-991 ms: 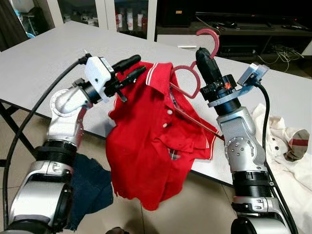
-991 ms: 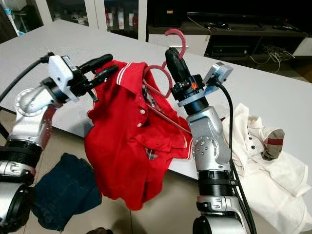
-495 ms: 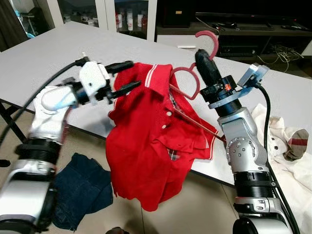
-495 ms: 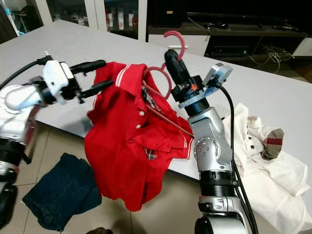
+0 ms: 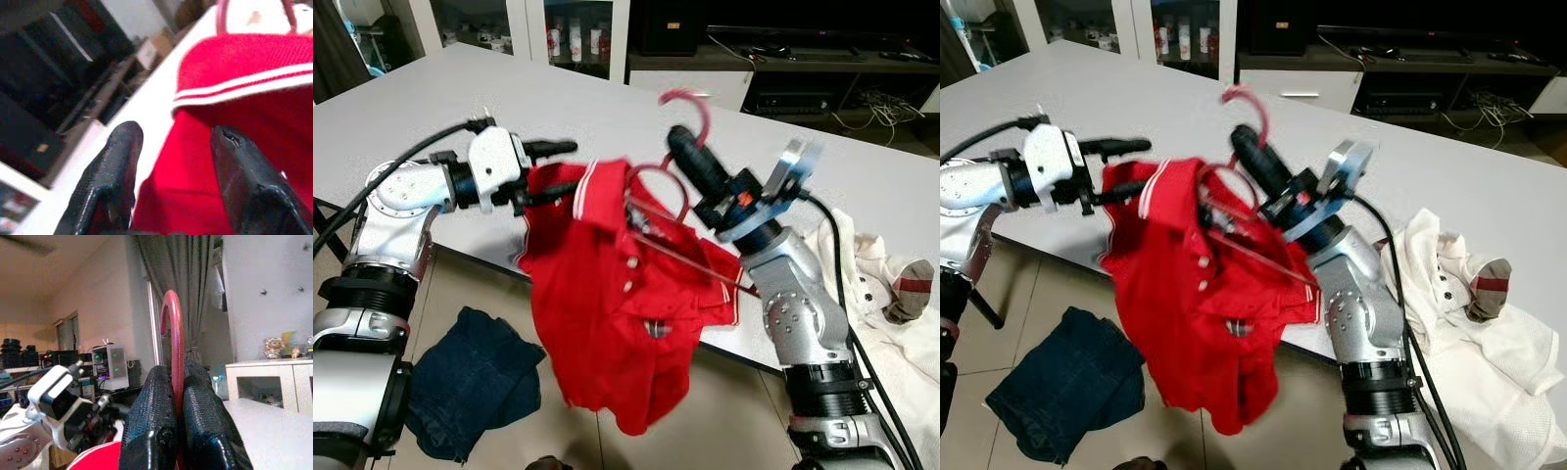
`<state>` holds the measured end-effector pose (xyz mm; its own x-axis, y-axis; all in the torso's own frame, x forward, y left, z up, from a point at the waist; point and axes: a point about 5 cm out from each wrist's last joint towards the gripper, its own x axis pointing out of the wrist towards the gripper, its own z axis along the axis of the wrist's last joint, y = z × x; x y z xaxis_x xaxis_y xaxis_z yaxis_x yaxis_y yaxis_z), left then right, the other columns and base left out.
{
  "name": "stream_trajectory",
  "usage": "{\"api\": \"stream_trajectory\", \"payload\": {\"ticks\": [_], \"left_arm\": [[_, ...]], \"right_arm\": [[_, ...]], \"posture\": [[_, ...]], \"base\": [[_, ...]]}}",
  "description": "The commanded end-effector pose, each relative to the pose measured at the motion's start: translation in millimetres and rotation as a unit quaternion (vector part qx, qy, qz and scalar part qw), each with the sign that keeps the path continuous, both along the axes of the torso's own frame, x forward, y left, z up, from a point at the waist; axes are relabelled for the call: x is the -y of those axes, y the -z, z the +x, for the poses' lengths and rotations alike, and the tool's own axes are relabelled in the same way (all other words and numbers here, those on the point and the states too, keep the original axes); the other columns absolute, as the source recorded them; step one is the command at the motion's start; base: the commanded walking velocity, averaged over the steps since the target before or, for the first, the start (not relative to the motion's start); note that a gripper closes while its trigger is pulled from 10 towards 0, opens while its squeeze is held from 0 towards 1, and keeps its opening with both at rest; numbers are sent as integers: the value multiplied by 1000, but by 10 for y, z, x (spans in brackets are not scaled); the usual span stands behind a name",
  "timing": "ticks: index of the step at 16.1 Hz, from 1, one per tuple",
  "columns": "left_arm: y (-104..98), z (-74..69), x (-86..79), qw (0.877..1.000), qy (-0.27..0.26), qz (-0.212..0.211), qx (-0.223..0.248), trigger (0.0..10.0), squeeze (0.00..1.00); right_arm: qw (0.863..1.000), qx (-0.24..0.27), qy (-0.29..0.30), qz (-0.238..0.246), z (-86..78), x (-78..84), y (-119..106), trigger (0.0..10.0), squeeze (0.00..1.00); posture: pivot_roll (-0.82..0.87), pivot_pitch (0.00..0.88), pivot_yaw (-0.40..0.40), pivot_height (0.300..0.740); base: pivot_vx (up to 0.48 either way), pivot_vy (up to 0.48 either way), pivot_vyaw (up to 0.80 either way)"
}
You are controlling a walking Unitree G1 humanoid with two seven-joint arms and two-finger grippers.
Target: Hang hanger
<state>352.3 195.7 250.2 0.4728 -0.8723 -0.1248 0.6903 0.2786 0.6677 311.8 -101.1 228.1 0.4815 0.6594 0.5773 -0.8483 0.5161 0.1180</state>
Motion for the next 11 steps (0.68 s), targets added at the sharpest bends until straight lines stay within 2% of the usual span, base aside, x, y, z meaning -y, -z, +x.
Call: {"api": "stream_trajectory", "payload": {"ticks": [1,2,3,5,8,9,10,11], "left_arm": [[-32,9,46,1000,18,11,-12,10000,0],[-7,8,53,999,24,18,-22,10000,0],[51,1,60,997,38,48,-45,10000,0],[74,-8,48,993,50,75,-69,10000,0],[84,-28,35,989,67,94,-98,10000,0],[88,-50,42,985,83,97,-114,1020,0],[89,-60,48,984,91,96,-121,0,0],[92,-79,57,981,106,98,-133,0,0]], "right_arm": [[1000,25,-3,-8,-42,9,-77,10000,0],[1000,29,-6,-11,-53,-1,-87,10000,0],[999,42,-16,-24,-87,-28,-113,10000,0],[998,52,-18,-32,-104,-34,-135,10000,0],[997,64,-19,-37,-120,-37,-169,10000,0],[996,71,-20,-42,-133,-42,-191,10000,0],[996,75,-20,-44,-139,-45,-199,10000,0],[995,84,-17,-55,-146,-47,-208,10000,0]], "posture": [[58,26,-51,740],[57,26,-51,740],[58,27,-50,740],[60,28,-48,740],[59,26,-45,740],[57,25,-44,740],[56,25,-44,740],[53,24,-44,740]], "base": [[0,0,0],[0,0,0],[0,0,0],[0,0,0],[0,0,0],[0,0,0],[0,0,0],[0,0,0]]}}
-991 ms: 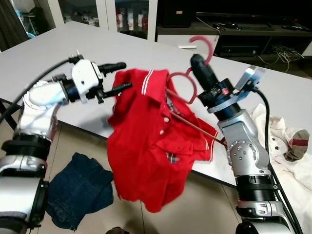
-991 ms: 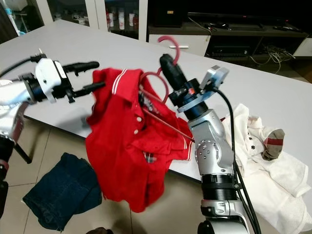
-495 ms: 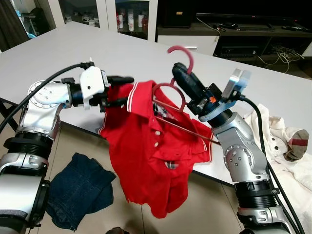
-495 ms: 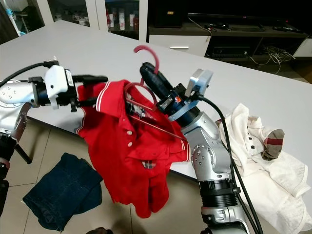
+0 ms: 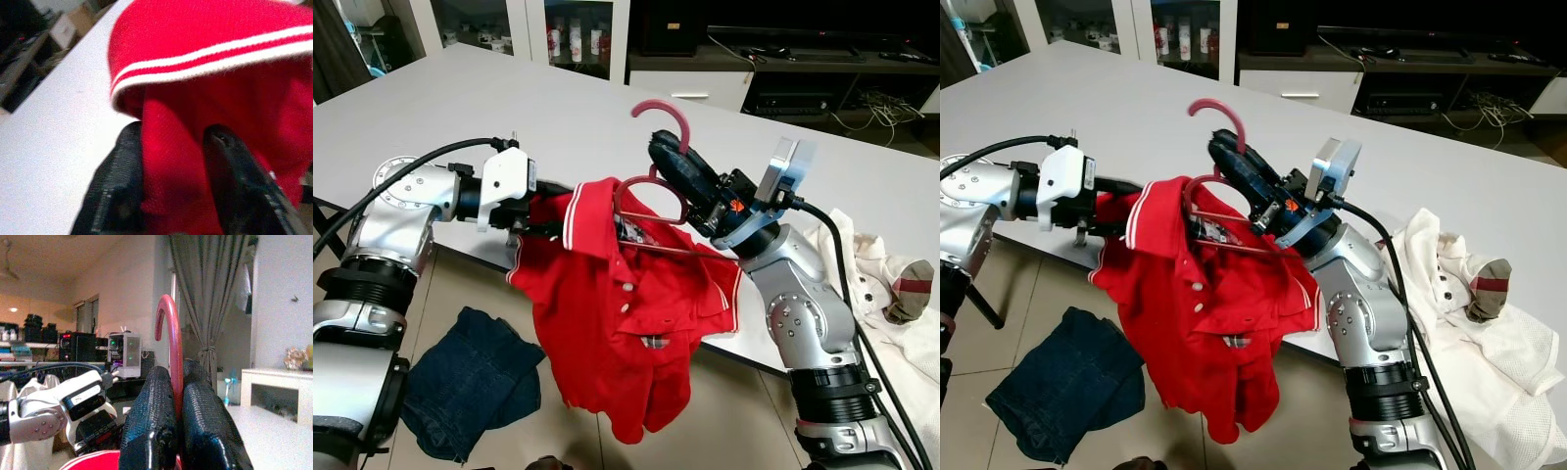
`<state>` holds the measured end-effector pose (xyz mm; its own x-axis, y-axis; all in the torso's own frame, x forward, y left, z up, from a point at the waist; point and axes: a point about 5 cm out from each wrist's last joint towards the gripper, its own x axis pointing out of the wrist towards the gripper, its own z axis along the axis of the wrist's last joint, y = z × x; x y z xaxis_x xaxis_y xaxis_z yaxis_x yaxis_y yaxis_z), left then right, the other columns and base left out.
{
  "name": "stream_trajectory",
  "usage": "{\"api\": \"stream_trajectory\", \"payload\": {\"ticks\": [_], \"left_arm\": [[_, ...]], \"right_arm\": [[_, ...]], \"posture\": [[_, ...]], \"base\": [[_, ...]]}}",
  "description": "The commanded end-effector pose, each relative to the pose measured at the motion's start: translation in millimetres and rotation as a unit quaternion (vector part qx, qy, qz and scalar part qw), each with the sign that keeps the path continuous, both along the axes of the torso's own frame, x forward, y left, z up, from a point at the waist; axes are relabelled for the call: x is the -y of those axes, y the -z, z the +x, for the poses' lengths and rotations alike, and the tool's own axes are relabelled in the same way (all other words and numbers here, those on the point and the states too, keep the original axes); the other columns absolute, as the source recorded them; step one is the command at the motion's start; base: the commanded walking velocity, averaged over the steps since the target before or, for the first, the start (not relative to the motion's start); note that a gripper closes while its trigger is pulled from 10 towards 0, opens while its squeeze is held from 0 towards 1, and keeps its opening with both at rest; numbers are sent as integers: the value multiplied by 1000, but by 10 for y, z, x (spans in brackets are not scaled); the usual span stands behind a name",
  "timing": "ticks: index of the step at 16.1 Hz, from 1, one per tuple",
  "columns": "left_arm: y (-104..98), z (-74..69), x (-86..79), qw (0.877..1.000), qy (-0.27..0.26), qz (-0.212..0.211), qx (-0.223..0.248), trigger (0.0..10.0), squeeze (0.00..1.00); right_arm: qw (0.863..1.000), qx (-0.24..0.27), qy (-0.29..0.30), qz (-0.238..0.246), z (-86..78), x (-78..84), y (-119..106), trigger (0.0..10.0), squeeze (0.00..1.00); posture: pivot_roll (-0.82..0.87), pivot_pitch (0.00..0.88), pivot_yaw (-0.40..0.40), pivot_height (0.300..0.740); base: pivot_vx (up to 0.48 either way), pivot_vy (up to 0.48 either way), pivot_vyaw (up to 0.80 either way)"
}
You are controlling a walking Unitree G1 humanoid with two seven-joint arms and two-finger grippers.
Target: Hang hanger
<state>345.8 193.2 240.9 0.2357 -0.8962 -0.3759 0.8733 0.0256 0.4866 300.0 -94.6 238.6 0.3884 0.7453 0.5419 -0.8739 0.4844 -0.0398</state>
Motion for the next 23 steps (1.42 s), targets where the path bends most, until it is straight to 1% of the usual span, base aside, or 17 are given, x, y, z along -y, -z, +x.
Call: {"api": "stream_trajectory", "payload": {"ticks": [1,5,11,14,17,18,19,22,23], "left_arm": [[2,-29,35,1000,24,14,-8,0,0],[-26,-56,52,999,42,4,-11,0,0],[-48,-72,24,999,43,-14,-19,0,0],[-21,-85,19,999,41,-24,-21,0,0],[78,-116,45,998,37,-49,-28,0,0],[118,-128,54,997,37,-52,-32,0,0],[142,-136,62,997,37,-54,-35,0,0],[164,-138,75,997,32,-65,-34,0,0],[186,-133,77,996,21,-80,-32,0,0]], "right_arm": [[999,34,4,-1,-33,15,-108,10000,0],[999,45,17,-6,-20,31,-127,10000,0],[997,64,40,-8,-2,48,-161,10000,0],[996,70,45,-12,7,50,-165,10000,0],[996,72,57,-22,22,44,-141,10000,0],[996,69,56,-25,22,49,-128,10000,600],[996,68,53,-26,16,59,-121,10000,1000],[996,66,53,-38,31,88,-128,10000,1000],[996,61,57,-31,47,120,-164,10000,0]], "posture": [[52,23,-45,740],[52,21,-46,740],[55,19,-45,740],[58,17,-46,740],[58,17,-45,740],[60,16,-45,740],[61,16,-46,740],[60,15,-46,740],[57,14,-45,740]], "base": [[0,0,0],[0,0,0],[0,0,0],[0,0,0],[0,0,0],[0,0,0],[0,0,0],[0,0,0],[0,0,0]]}}
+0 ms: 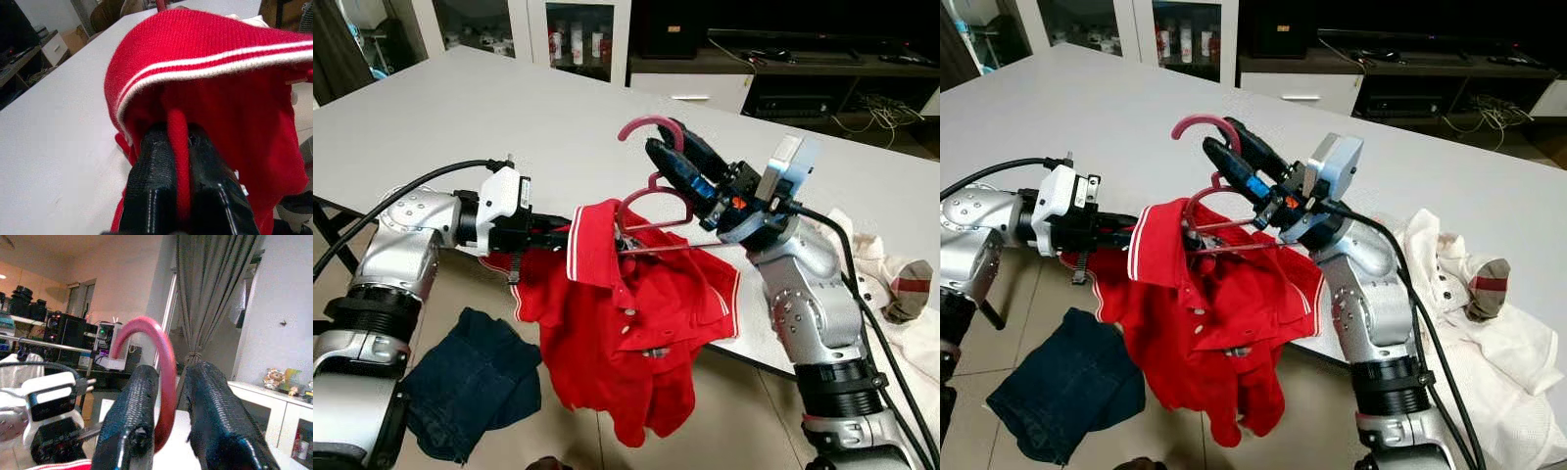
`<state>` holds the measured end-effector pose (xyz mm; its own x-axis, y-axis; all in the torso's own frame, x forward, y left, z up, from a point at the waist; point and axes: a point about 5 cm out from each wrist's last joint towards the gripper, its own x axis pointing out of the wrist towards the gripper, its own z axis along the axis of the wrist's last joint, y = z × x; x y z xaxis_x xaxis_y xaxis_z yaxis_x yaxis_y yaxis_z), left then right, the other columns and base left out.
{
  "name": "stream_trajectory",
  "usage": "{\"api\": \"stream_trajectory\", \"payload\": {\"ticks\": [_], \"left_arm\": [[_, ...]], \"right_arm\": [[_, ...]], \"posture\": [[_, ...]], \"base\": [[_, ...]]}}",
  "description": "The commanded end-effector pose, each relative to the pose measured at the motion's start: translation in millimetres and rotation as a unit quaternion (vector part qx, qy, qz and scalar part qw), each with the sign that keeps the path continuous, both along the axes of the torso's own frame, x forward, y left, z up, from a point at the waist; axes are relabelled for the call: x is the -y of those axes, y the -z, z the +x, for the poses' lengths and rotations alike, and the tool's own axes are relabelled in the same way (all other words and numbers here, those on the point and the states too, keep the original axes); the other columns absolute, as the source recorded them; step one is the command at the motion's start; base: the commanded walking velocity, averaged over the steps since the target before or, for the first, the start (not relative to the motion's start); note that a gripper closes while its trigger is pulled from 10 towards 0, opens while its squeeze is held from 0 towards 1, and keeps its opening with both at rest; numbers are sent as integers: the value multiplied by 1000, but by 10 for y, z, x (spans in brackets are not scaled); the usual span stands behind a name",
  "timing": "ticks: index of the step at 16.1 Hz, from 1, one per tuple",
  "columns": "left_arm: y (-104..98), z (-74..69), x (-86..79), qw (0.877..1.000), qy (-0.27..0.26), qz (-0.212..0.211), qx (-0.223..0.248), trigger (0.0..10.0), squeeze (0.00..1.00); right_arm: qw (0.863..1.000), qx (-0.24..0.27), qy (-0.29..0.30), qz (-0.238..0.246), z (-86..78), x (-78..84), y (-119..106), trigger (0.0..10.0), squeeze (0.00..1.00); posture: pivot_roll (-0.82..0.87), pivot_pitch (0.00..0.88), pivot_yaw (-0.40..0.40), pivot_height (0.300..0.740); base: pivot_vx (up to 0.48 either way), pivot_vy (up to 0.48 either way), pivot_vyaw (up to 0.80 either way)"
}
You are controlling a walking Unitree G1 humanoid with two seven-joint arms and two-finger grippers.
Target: Hang hanger
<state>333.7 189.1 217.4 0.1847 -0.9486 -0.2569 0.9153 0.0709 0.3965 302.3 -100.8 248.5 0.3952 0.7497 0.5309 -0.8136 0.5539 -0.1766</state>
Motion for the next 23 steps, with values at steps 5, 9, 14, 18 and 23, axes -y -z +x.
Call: {"api": "stream_trajectory", "payload": {"ticks": [5,9,14,18,23], "left_arm": [[11,101,-5,986,-113,-113,47,0,0],[119,104,39,958,-183,-216,35,0,0],[283,-2,132,937,-216,-274,10,0,0],[338,-60,147,941,-213,-263,-3,0,0],[393,-18,204,933,-251,-257,-4,0,0]], "right_arm": [[985,-37,128,108,221,467,-186,10000,0],[965,-85,218,120,294,801,-121,10000,0],[938,-99,301,141,222,1246,-136,10000,0],[930,-71,325,155,141,1446,-313,10000,0],[946,7,316,70,43,1268,-487,10000,0]], "posture": [[53,13,-44,740],[51,20,-47,740],[52,27,-50,740],[45,33,-47,740],[41,31,-42,740]], "base": [[0,0,0],[0,0,0],[0,0,0],[0,0,0],[0,0,0]]}}
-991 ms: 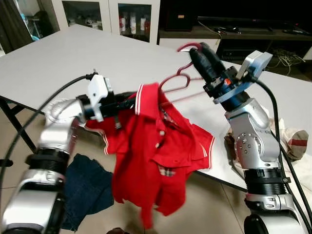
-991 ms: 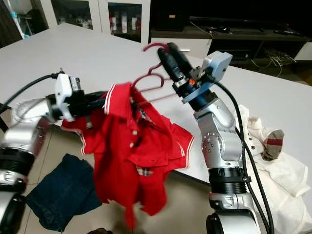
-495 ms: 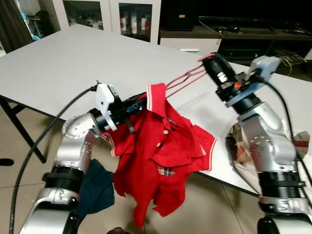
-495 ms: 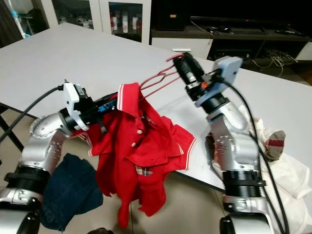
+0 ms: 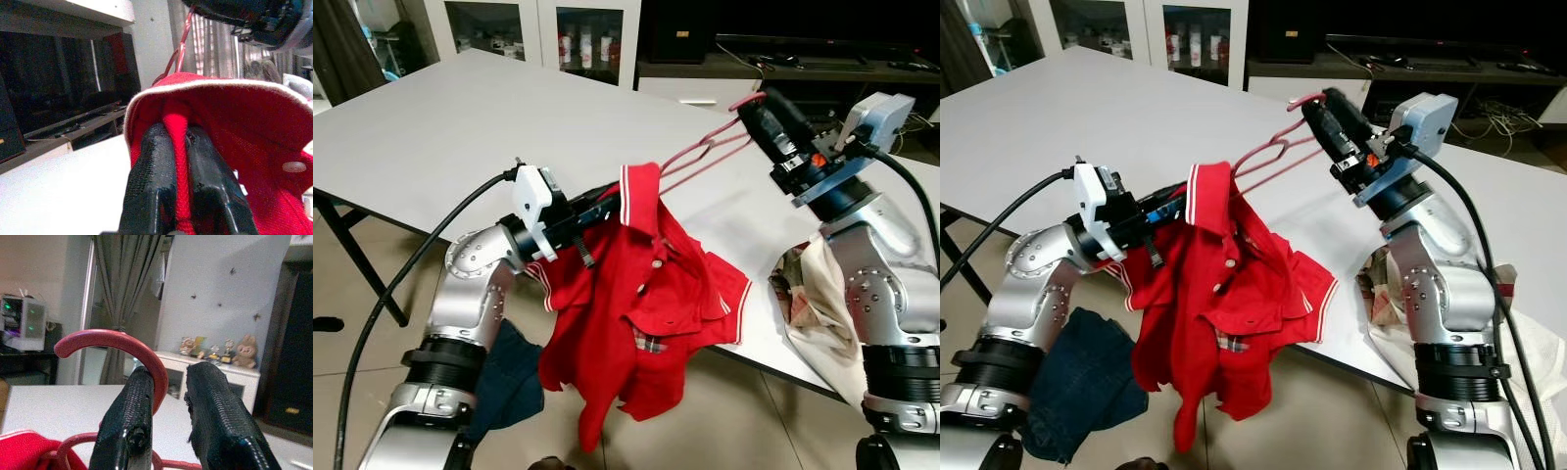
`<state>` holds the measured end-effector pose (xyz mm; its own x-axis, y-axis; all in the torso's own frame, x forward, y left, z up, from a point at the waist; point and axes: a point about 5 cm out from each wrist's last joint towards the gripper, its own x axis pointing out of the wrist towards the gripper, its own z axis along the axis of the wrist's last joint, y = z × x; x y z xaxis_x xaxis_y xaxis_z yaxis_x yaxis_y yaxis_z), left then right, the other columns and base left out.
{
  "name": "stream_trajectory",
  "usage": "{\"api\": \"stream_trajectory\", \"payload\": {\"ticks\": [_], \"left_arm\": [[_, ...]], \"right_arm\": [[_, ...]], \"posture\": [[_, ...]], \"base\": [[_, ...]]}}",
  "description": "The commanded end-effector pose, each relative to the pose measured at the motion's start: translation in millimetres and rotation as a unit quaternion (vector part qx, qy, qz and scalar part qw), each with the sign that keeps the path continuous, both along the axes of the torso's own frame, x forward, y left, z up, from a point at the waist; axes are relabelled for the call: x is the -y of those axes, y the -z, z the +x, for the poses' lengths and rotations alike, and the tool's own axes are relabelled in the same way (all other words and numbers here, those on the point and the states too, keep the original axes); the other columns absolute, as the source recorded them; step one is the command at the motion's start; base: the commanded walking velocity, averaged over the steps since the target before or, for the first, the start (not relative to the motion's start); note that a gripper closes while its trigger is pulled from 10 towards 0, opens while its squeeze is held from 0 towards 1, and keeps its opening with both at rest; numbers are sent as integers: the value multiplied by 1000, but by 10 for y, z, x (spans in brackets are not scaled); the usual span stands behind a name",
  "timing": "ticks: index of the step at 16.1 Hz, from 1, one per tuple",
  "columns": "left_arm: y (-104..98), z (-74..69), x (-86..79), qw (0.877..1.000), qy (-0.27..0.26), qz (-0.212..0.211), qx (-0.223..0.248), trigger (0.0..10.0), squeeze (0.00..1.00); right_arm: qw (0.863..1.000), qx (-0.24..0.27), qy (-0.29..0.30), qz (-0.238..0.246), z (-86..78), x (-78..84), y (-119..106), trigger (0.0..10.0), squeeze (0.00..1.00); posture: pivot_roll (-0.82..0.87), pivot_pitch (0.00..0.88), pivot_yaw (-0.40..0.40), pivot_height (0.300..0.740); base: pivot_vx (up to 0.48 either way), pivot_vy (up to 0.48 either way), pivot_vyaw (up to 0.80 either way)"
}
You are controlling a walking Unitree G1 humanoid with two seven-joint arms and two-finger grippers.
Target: Hang hanger
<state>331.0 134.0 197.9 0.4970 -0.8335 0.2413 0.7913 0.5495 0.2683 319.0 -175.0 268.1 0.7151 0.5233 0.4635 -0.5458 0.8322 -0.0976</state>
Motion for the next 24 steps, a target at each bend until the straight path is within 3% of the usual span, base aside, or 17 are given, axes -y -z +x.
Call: {"api": "stream_trajectory", "payload": {"ticks": [1,2,3,5,10,13,14,16,17,18,19,20,21,22,23,24], "left_arm": [[200,43,-356,993,-108,-29,-47,0,0],[202,53,-358,991,-116,-35,-48,0,0],[187,84,-370,988,-143,-46,-45,0,0],[152,99,-364,986,-153,-55,-40,0,0],[160,104,-356,987,-150,-47,-42,0,0],[153,105,-385,987,-149,-42,-42,0,0],[147,102,-408,987,-150,-42,-42,0,0],[141,71,-463,985,-157,-54,-45,0,0],[147,47,-485,983,-163,-66,-48,0,0],[156,26,-491,982,-167,-77,-51,0,0],[177,2,-475,982,-166,-80,-52,0,0],[199,-5,-450,983,-161,-71,-53,0,0],[204,-6,-436,984,-159,-65,-52,0,0],[207,-6,-382,987,-148,-40,-46,0,0],[202,0,-365,988,-146,-33,-43,0,0],[196,4,-355,988,-145,-31,-42,0,0]], "right_arm": [[981,83,162,63,-102,577,-307,10000,0],[978,85,177,66,-94,598,-311,10000,0],[963,79,240,96,-60,741,-297,10000,0],[942,68,305,123,-46,917,-273,10000,0],[910,61,373,170,-65,1218,-295,10000,0],[877,23,437,199,-100,1490,-182,10000,0],[874,17,445,195,-117,1530,-153,10000,0],[877,6,444,181,-155,1529,-71,10000,0],[888,7,427,172,-172,1458,-40,10000,0],[901,13,399,168,-178,1360,-38,10000,0],[924,28,347,157,-171,1196,-83,10000,0],[944,44,297,133,-157,1034,-150,10000,0],[951,51,281,123,-155,973,-180,10000,0],[971,75,203,104,-165,756,-323,10000,0],[978,78,164,102,-169,671,-385,10000,1000],[983,76,126,108,-178,610,-423,10000,1000]], "posture": [[41,31,-42,740],[41,31,-42,740],[42,31,-42,740],[47,33,-43,740],[44,33,-36,740],[42,32,-36,740],[42,32,-36,740],[38,35,-43,740],[38,37,-43,740],[37,41,-43,740],[39,42,-44,740],[40,43,-45,740],[41,43,-46,740],[40,43,-48,740],[40,42,-51,740],[39,41,-53,740]], "base": [[0,0,0],[0,0,0],[0,0,0],[0,0,0],[0,0,0],[0,0,0],[0,0,0],[0,0,0],[0,0,0],[0,0,0],[0,0,0],[0,0,0],[0,0,0],[0,0,0],[0,0,0],[0,0,0]]}}
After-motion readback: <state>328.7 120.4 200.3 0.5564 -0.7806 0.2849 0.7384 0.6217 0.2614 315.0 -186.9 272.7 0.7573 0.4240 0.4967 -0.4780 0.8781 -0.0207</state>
